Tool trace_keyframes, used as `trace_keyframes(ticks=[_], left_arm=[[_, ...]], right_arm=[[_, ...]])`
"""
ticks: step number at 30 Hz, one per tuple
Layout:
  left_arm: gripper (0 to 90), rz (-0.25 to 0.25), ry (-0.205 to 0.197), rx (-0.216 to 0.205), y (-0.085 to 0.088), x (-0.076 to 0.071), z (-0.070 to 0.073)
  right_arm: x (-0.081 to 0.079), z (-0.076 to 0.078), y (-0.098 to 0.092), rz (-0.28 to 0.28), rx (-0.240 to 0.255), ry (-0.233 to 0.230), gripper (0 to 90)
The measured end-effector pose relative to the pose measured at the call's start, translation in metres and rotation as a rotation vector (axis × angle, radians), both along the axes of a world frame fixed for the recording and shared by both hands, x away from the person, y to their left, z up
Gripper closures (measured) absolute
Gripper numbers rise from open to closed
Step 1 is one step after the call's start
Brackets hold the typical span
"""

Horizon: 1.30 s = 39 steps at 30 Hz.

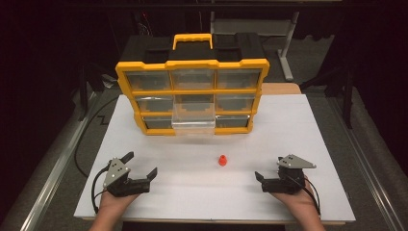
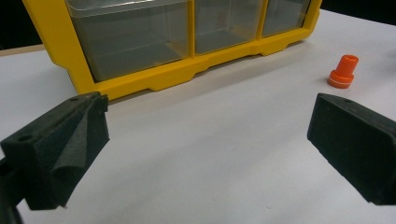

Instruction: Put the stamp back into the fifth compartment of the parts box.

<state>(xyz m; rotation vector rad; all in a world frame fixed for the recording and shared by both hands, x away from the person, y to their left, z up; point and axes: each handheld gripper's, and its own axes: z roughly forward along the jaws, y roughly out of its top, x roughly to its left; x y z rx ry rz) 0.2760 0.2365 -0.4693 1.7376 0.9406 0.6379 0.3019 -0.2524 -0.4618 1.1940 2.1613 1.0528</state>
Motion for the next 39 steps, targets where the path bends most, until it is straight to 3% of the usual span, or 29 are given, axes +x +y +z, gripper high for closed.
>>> trace_keyframes(ticks=[8,11,16,33,39], left_arm=[[0.3,-0.005,-0.005,-0.011,0.000,0.000,0.000],[0.3,-0.016,-0.003,-0.012,-0.001,-0.001,0.000],[0.3,-0.029,-0.003,-0.009,-0.002,-0.001,0.000],[0.3,-0.047,-0.007,0.000,-0.003,-0.001,0.000],[0.3,-0.055,-0.008,0.002,-0.004,-0.001,-0.001]], right_arm=[[0.000,-0.004,0.005,0.030,-0.033,0.056,0.1],[0.001,-0.006,0.008,0.061,-0.078,0.083,0.1],[0.001,-0.007,0.013,0.076,-0.095,0.127,0.1],[0.008,0.003,0.024,0.174,-0.146,0.224,0.2],[0.011,0.006,0.029,0.222,-0.205,0.246,0.4]])
